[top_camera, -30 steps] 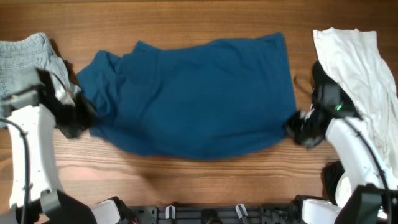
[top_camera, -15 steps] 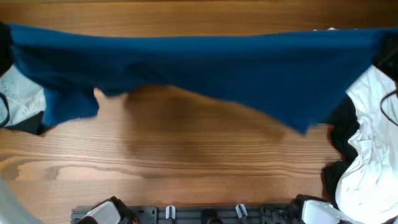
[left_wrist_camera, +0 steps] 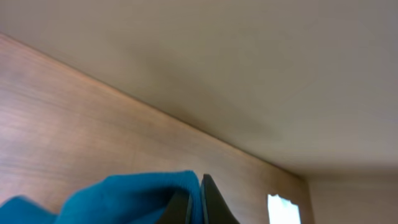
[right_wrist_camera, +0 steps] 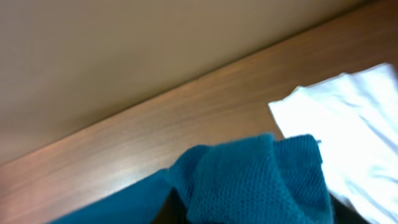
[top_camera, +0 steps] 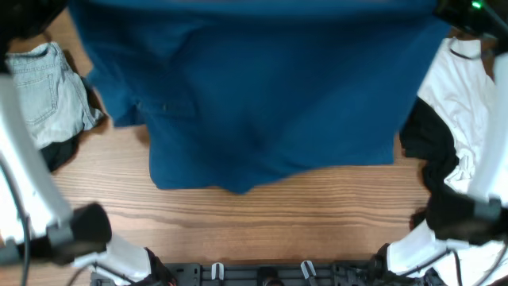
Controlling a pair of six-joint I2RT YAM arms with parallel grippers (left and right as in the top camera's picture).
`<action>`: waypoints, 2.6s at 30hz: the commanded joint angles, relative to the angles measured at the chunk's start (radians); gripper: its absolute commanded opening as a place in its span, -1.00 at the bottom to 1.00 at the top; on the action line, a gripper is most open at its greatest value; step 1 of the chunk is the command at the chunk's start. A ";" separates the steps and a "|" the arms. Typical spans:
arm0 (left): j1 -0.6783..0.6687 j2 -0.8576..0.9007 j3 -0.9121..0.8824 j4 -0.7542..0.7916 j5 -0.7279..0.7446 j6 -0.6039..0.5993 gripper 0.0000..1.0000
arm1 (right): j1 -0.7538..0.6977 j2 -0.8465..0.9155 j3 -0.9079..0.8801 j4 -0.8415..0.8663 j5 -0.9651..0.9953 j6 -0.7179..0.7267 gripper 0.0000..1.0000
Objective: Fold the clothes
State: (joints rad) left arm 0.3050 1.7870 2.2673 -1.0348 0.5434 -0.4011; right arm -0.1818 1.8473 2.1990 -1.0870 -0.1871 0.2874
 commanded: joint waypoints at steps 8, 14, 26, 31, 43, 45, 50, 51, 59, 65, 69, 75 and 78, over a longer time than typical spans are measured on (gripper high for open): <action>0.056 0.137 0.122 1.033 -0.052 -0.603 -0.92 | 0.021 0.026 0.287 0.459 0.067 0.249 -0.92; 0.063 0.141 0.160 0.368 0.126 -0.229 -0.92 | 0.022 0.063 0.259 0.118 0.128 0.100 -0.91; -0.039 0.260 -0.190 -0.650 -0.200 0.286 -0.92 | 0.022 0.327 -0.103 -0.522 0.200 0.000 -0.91; -0.039 0.253 -0.489 -0.632 -0.219 0.293 -0.92 | 0.021 0.298 -0.363 -0.480 0.189 0.000 -0.91; 0.103 -0.134 -0.978 -0.396 -0.359 0.100 -0.92 | -0.071 -0.167 -1.062 -0.157 0.222 0.145 -0.91; 0.147 -0.213 -1.041 -0.389 -0.357 0.081 -0.92 | -0.114 -0.235 -1.118 -0.151 0.245 0.145 -0.91; 0.146 -0.282 -1.110 -0.408 -0.343 0.083 -0.92 | -0.136 -0.267 -1.146 -0.142 0.240 0.105 -0.92; 0.136 -0.283 -1.110 -0.420 -0.343 0.084 -0.92 | -0.136 -0.267 -1.146 -0.136 0.239 0.104 -0.91; 0.119 -0.364 -1.110 -0.256 -0.223 0.079 -0.92 | -0.136 -0.267 -1.147 0.007 0.144 0.080 -0.91; 0.069 -0.319 -1.110 0.060 -0.124 0.037 -0.92 | -0.136 -0.267 -1.147 0.227 0.078 0.051 -0.90; 0.005 -0.234 -1.110 0.195 -0.126 0.000 -0.92 | -0.136 -0.267 -1.147 0.296 0.062 0.053 -0.88; -0.022 -0.067 -1.110 0.387 -0.136 -0.012 -0.92 | -0.135 -0.256 -1.147 0.410 0.055 0.053 -0.82; -0.022 -0.014 -1.110 0.457 -0.136 -0.043 -0.92 | -0.135 -0.228 -1.147 0.443 0.047 0.052 -0.82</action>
State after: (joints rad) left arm 0.2821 1.7325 1.1564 -0.6289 0.4171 -0.4068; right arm -0.3149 1.5978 1.0492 -0.6697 -0.1421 0.3534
